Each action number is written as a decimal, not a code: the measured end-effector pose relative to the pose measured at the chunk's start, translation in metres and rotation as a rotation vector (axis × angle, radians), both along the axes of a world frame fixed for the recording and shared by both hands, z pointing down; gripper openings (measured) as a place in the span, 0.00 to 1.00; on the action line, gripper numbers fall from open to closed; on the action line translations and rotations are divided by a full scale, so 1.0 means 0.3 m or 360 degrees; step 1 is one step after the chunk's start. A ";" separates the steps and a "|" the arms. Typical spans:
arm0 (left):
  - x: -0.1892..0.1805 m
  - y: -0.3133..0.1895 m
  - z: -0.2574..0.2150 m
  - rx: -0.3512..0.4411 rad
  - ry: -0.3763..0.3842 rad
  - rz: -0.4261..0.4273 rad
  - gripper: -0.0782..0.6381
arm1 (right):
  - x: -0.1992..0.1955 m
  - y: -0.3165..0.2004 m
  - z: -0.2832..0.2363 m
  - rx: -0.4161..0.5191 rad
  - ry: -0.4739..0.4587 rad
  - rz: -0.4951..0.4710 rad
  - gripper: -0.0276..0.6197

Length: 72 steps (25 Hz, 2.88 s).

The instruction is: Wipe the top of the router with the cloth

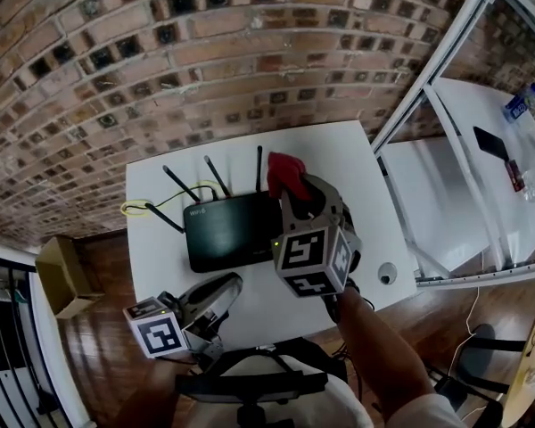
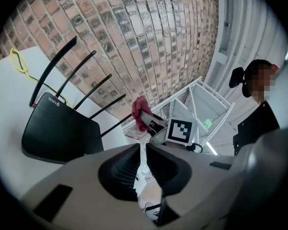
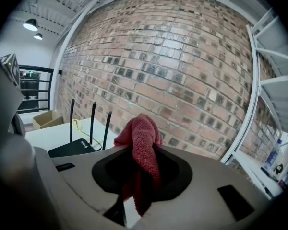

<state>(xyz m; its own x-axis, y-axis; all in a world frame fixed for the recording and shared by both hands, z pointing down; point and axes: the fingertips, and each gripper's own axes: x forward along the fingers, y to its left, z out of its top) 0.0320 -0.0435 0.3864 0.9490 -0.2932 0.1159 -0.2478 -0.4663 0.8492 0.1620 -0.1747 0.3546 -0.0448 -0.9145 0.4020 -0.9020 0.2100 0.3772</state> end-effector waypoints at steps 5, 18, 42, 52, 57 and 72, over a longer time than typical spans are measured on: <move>0.034 0.021 -0.014 0.0014 -0.0014 -0.0033 0.17 | 0.024 -0.031 -0.056 0.0004 0.0180 -0.0053 0.21; 0.079 0.033 -0.009 0.0009 -0.0036 -0.0077 0.17 | 0.066 0.003 0.123 -0.0212 0.0271 -0.0074 0.21; 0.046 0.042 0.004 -0.0010 -0.0083 -0.0158 0.17 | 0.069 0.071 0.436 -0.0580 0.0242 -0.0134 0.21; 0.076 0.061 -0.018 0.0074 -0.0119 -0.0256 0.17 | 0.079 0.102 0.579 -0.0733 0.0265 -0.0246 0.21; 0.085 0.075 -0.005 0.0055 -0.0145 -0.0332 0.17 | 0.077 0.107 0.628 -0.0760 0.0263 -0.0305 0.21; -0.012 0.070 0.006 0.0061 -0.0110 -0.0422 0.17 | 0.046 0.104 0.658 -0.0755 0.0272 -0.0358 0.21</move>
